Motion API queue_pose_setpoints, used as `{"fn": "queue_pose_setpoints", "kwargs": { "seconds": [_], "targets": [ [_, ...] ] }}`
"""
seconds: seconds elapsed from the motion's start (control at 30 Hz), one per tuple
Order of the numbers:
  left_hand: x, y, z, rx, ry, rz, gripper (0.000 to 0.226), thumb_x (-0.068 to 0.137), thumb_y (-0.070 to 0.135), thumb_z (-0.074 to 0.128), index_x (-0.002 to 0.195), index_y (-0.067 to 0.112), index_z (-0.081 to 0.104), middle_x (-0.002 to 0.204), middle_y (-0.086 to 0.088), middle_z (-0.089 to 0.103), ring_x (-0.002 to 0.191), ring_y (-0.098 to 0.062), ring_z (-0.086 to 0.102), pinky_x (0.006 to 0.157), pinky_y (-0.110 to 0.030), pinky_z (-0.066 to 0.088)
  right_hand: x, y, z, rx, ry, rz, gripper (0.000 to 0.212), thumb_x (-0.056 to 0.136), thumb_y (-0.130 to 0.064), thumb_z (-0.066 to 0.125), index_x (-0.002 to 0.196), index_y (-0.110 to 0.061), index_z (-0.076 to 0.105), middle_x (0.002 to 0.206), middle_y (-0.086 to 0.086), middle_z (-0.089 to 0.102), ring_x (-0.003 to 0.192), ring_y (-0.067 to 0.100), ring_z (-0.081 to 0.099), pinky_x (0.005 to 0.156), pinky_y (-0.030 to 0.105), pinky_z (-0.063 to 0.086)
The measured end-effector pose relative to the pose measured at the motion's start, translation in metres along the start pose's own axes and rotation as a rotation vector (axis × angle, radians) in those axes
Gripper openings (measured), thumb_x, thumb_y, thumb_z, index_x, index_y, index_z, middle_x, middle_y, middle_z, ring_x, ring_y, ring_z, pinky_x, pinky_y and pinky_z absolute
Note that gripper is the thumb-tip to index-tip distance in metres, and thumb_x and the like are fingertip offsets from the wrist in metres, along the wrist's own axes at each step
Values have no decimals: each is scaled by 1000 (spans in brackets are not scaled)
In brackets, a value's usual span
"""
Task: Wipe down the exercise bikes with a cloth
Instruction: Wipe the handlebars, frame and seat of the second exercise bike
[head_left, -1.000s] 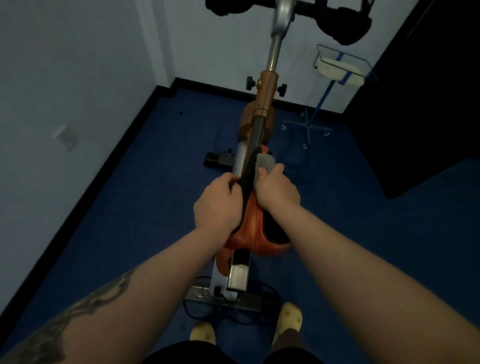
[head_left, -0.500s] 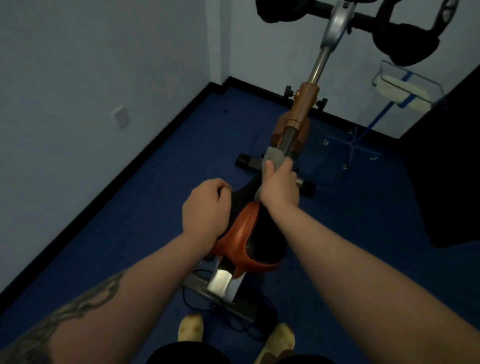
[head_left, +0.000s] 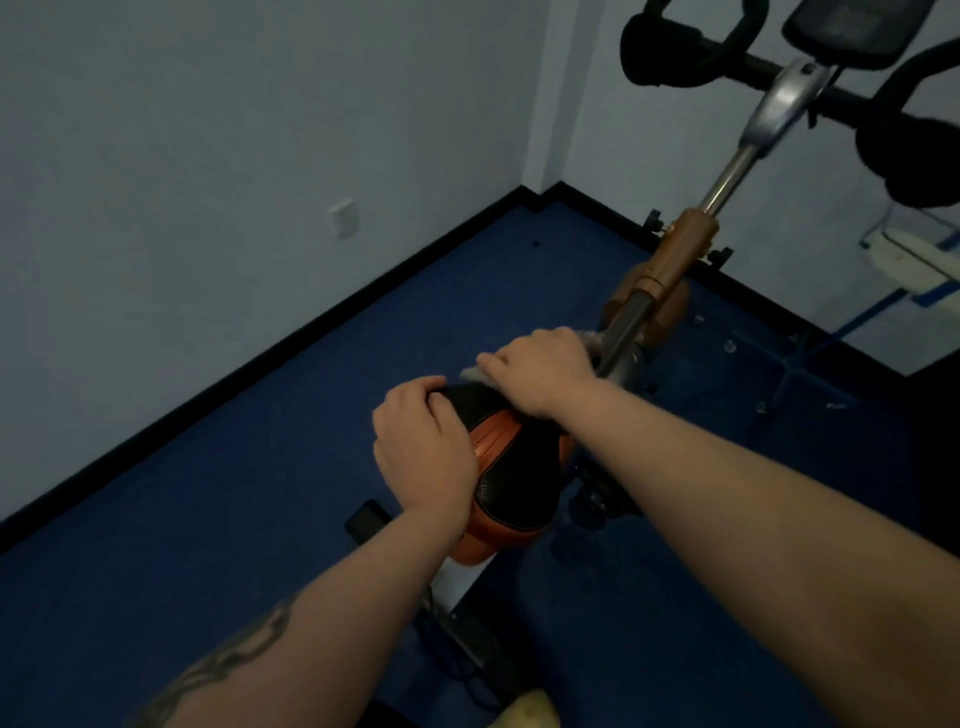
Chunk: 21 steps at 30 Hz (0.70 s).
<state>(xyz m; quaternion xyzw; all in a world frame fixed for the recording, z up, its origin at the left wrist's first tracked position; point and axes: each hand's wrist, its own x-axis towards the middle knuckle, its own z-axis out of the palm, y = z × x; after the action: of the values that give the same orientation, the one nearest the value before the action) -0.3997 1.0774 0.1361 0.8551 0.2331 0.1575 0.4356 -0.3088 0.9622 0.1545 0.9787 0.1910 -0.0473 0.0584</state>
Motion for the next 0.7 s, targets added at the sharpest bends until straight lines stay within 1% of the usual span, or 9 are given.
{"fn": "queue_pose_setpoints", "kwargs": {
  "seconds": [0.13,0.17,0.23,0.33,0.4,0.47,0.53,0.6,0.7],
  "targets": [
    [3,1,2,-99,67,-139,12,97,22,40,94,27,51,100,10,51,102,-16,50,73,-33,37,-28,-31,14,368,255,-130,44,98,-49,24,114,-31,62,109,-4,64,100,20,57,90,39,33],
    [4,0,3,-95,64,-135,13,97,22,40,93,26,52,100,10,51,101,-15,50,73,-32,36,-29,-22,13,398,232,-184,44,98,-50,26,117,-30,61,110,-4,64,100,19,56,89,38,34],
    [5,-3,4,-95,66,-119,15,97,20,41,94,24,55,101,8,54,102,-13,49,74,-29,35,-14,6,11,269,112,-241,33,100,-45,33,114,-29,59,107,-2,65,99,24,60,79,39,36],
    [6,-3,5,-99,70,-91,17,97,19,42,95,21,59,99,8,54,99,-11,49,69,-23,32,7,25,5,119,1,-136,17,99,-37,39,108,-30,53,105,-4,64,96,28,62,75,40,36],
    [6,-3,5,-106,66,-81,18,98,20,41,92,21,59,96,8,54,97,-12,49,70,-24,31,-5,10,12,88,93,-60,27,100,-39,33,108,-30,57,105,-3,64,99,27,59,83,42,34],
    [5,-2,4,-121,66,-65,21,99,22,40,89,22,58,93,9,53,95,-13,50,71,-26,32,-32,-13,21,252,240,44,41,98,-45,25,118,-32,58,119,-4,59,115,22,51,102,45,29],
    [6,-2,4,-134,72,-49,23,100,23,39,87,23,58,91,10,52,94,-13,50,71,-26,32,-61,-27,30,401,273,0,50,97,-49,19,139,-36,42,144,-5,43,137,18,32,116,47,14],
    [6,-4,5,-144,76,-40,26,101,23,37,86,24,58,89,10,52,93,-13,50,71,-27,33,-63,-18,31,438,197,-90,52,97,-51,15,146,-41,29,154,-8,30,145,13,18,118,42,2],
    [5,-4,6,-148,83,-25,27,103,24,36,87,23,58,89,9,52,93,-12,50,73,-26,32,-34,-5,24,385,153,-24,45,100,-48,23,134,-35,49,139,-7,48,134,16,35,116,40,9]
  ]
}}
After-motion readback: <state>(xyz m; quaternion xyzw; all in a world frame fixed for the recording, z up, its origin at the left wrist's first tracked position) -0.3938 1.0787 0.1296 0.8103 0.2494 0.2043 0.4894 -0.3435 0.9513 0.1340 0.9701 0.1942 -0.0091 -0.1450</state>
